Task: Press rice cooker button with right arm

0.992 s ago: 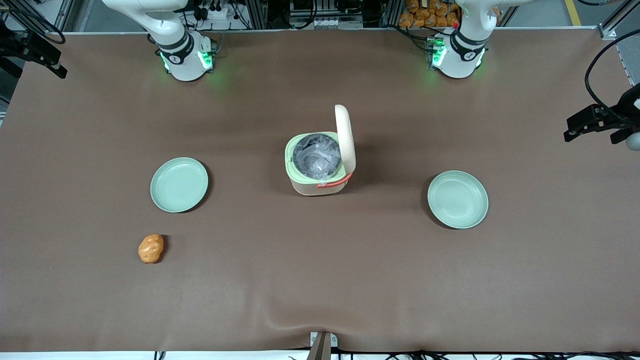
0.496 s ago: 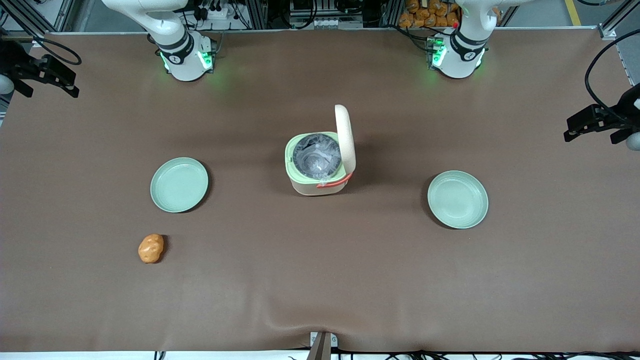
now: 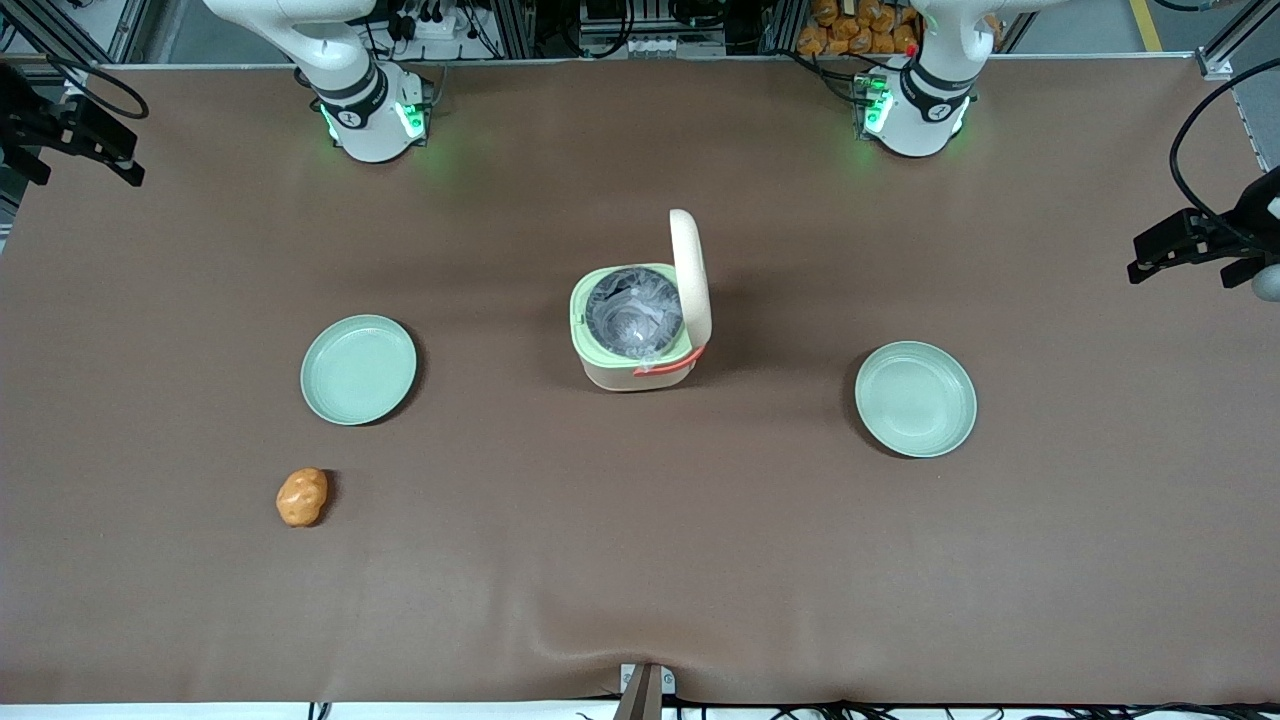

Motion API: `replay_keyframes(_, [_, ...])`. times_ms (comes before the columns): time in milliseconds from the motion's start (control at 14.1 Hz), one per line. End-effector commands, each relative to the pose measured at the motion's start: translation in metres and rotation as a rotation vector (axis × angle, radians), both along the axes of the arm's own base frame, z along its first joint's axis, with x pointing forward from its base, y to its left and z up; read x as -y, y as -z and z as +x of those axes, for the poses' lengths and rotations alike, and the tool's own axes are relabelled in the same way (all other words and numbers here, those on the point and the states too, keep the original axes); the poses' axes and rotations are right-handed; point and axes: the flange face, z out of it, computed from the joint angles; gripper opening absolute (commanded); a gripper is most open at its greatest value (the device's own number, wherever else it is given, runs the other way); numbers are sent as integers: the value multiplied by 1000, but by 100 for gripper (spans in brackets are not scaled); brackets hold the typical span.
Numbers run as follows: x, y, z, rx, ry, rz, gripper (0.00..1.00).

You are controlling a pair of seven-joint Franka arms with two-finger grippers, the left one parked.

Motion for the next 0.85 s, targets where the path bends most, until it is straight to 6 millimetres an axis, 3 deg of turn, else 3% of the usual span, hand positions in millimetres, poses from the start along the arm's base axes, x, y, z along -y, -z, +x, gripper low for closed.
replay_keyframes(0, [21,-6,-10,-4,30,75,100])
replay_keyframes(780, [14,-26,-10,41,-13,68,100])
